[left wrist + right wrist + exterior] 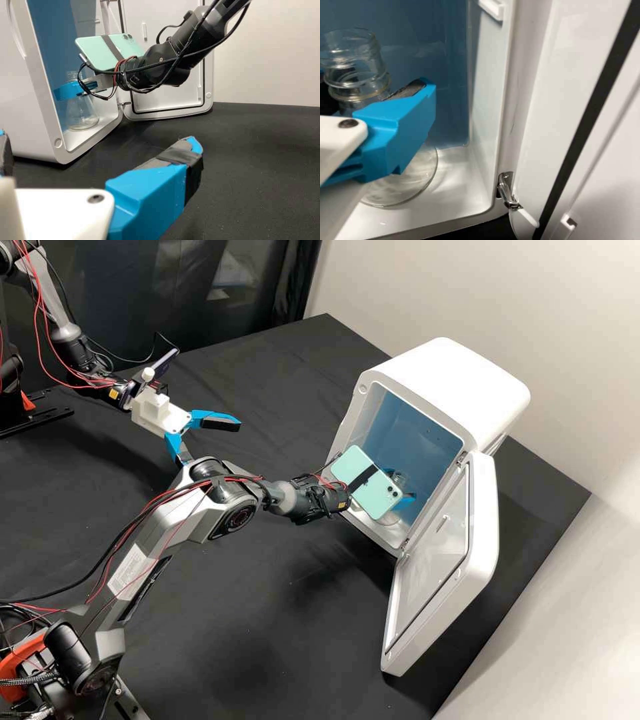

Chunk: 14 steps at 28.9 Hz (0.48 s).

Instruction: Take the flask out of the incubator

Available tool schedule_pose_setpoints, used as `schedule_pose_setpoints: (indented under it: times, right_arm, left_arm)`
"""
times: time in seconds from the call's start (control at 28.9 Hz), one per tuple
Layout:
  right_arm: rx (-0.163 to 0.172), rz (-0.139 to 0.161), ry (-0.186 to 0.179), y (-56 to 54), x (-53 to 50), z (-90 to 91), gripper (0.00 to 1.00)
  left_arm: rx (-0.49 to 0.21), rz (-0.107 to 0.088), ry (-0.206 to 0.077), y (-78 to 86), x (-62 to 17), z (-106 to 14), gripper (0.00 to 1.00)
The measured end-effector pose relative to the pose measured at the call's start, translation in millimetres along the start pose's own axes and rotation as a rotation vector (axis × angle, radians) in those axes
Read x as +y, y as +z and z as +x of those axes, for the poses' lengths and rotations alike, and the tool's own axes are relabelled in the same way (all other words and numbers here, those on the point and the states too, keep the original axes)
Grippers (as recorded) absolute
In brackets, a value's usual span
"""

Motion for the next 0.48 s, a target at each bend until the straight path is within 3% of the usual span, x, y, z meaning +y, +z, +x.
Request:
schedule_pose_setpoints:
  times: [0.48]
  right_arm:
    - [0.001,-0.005,0.002,1.8,-1.7,0.9,0.0]
  left_arm:
    - [0.008,-0.001,0.002,-2.3,0.4,-0.4,1.0]
